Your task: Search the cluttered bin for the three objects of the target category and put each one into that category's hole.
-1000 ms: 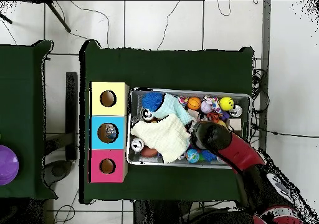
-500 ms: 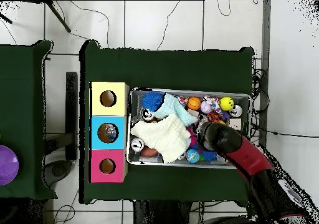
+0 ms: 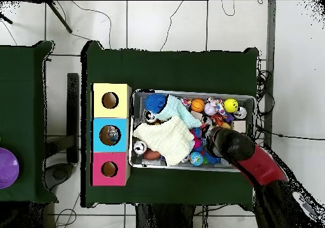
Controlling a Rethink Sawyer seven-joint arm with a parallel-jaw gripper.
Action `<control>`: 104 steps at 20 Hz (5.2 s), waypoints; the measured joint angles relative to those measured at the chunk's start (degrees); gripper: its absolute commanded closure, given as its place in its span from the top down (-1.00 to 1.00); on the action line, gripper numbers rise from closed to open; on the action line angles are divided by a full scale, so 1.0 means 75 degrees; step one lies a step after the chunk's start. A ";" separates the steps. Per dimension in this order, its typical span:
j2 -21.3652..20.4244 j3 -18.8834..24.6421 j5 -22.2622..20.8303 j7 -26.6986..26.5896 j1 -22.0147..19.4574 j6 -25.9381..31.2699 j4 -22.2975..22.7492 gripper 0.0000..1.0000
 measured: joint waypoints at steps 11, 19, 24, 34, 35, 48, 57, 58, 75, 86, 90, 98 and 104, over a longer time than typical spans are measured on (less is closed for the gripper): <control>0.0480 0.0154 -0.0126 0.0000 0.0062 -0.0403 -0.0001 1.00; 0.0841 0.0379 -0.0325 0.0000 0.0008 -0.0617 -0.0003 1.00; 0.0743 0.0434 -0.0325 0.0000 -0.0068 -0.0551 -0.0003 1.00; 0.0144 0.0647 -0.0328 0.0000 -0.0407 0.0085 0.0023 1.00; 0.0084 0.0675 -0.0328 0.0000 -0.0441 0.0118 0.0038 1.00; 0.0174 0.0790 -0.0389 -0.0002 -0.0411 -0.0068 0.0351 1.00; 0.0794 0.0791 -0.0560 0.0000 -0.0163 -0.0589 0.0346 1.00; 0.0819 0.0795 -0.0579 0.0000 -0.0174 -0.0589 0.0346 1.00; -0.0185 0.1093 -0.0622 -0.0002 -0.1083 -0.0024 0.0757 1.00; 0.0171 0.1106 -0.0948 -0.0002 -0.0877 -0.0265 0.0851 1.00; 0.0459 0.1108 -0.1379 0.0000 -0.0574 -0.0724 0.0849 1.00; 0.0651 0.1182 -0.1897 0.0000 -0.0968 -0.0796 0.0691 1.00; 0.0779 0.1325 -0.2182 0.0000 -0.1293 -0.0534 0.0469 1.00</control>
